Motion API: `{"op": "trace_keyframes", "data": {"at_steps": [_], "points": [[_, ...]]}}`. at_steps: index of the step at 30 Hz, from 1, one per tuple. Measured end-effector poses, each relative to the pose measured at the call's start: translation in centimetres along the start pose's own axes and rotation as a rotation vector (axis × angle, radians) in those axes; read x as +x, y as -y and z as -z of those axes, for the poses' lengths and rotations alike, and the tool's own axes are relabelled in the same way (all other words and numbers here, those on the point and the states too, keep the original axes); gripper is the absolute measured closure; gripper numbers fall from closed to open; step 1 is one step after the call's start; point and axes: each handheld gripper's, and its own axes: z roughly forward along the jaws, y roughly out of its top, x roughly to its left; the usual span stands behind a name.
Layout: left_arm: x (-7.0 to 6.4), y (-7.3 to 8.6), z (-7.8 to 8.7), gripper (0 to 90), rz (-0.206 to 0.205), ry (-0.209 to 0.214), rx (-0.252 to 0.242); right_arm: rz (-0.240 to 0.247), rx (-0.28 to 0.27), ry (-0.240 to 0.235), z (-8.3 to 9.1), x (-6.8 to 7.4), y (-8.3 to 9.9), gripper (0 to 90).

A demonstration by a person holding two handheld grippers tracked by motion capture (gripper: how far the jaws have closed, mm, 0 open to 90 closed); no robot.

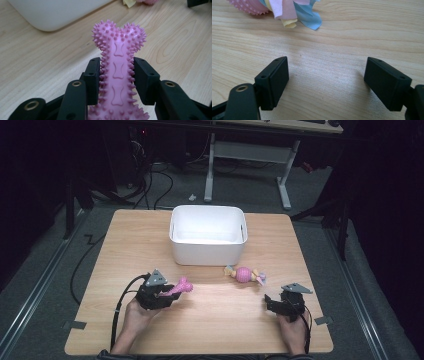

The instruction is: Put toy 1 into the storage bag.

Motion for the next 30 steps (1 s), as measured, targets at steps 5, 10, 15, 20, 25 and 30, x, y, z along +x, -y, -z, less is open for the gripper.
{"op": "trace_keyframes", "data": {"at_steps": [5, 10, 15, 20, 25, 30], "points": [[0.1, -0.6, 0.8, 59.1, 0.021, 0.005, -0.037, 0.001, 0.0, -0.001, 0.0, 0.0, 0.0, 20.1], [0.3, -1.1, 1.2, 59.1, 0.041, 0.009, -0.063, 0.0, 0.001, -0.002, 0.0, 0.0, 0.0, 20.0], [0.2, -1.7, 1.6, 59.1, 0.028, 0.009, -0.068, -0.001, 0.0, -0.004, 0.0, 0.1, 0.0, 20.0], [0.4, -2.6, 2.3, 59.1, 0.026, 0.013, -0.08, 0.0, 0.0, -0.004, 0.0, 0.1, 0.0, 20.1], [0.6, -3.2, 3.0, 59.1, 0.026, 0.005, -0.097, 0.0, 0.0, -0.004, 0.0, 0.1, 0.0, 20.1], [0.7, -3.6, 3.4, 59.1, 0.034, 0.012, -0.098, 0.001, 0.0, -0.005, 0.0, 0.0, 0.0, 20.0]]}}
